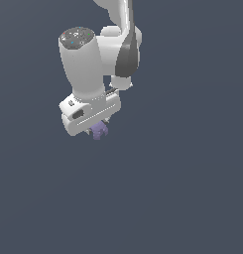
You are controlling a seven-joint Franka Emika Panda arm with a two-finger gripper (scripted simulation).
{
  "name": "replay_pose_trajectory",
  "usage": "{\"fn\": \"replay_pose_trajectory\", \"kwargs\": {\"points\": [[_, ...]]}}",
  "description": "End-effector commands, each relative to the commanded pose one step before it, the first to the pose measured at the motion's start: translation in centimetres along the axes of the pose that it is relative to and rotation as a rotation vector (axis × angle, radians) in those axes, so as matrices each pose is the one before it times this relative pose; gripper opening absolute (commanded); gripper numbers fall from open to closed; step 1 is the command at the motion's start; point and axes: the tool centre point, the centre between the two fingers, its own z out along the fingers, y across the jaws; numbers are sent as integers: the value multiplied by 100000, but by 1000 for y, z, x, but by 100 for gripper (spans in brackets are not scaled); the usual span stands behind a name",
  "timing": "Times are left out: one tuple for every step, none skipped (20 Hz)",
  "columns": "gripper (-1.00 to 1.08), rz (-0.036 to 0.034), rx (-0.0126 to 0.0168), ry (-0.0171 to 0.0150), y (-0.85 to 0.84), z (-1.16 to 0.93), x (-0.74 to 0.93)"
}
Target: Pick up the object and move it to a goal position.
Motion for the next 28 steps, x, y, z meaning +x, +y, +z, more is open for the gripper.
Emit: {"fn": "replay_pose_trajectory", "kwargs": {"points": [[-100,-78,125,20,1011,-2831,-877],[-100,0,0,0,416,-1091,-323],[-100,0,0,0,413,-1079,-318],[-100,0,0,0,411,-1068,-314],[-100,0,0,0,409,-1056,-309],[-100,0,0,0,407,-1044,-305],[-100,0,0,0,404,-1033,-301],[-100,0,0,0,402,-1021,-296],[-100,0,0,0,400,-1008,-291],[-100,0,0,0,397,-994,-286],[-100,0,0,0,385,-957,-274],[-100,0,0,0,368,-910,-260],[-100,10,-23,-42,348,-862,-236],[-100,0,0,0,339,-827,-234],[-100,0,0,0,326,-791,-222],[-100,0,0,0,314,-757,-212],[-100,25,-35,-54,298,-723,-193],[-100,0,0,0,292,-695,-192],[-100,0,0,0,282,-667,-183],[-100,0,0,0,272,-640,-175],[-100,0,0,0,263,-614,-167],[-100,30,-34,-52,250,-589,-152],[-100,0,0,0,246,-566,-152],[-100,0,0,0,237,-543,-144],[-100,0,0,0,229,-521,-137],[-100,0,0,0,221,-499,-130],[-100,0,0,0,213,-478,-124],[-100,0,0,0,205,-458,-117]]}}
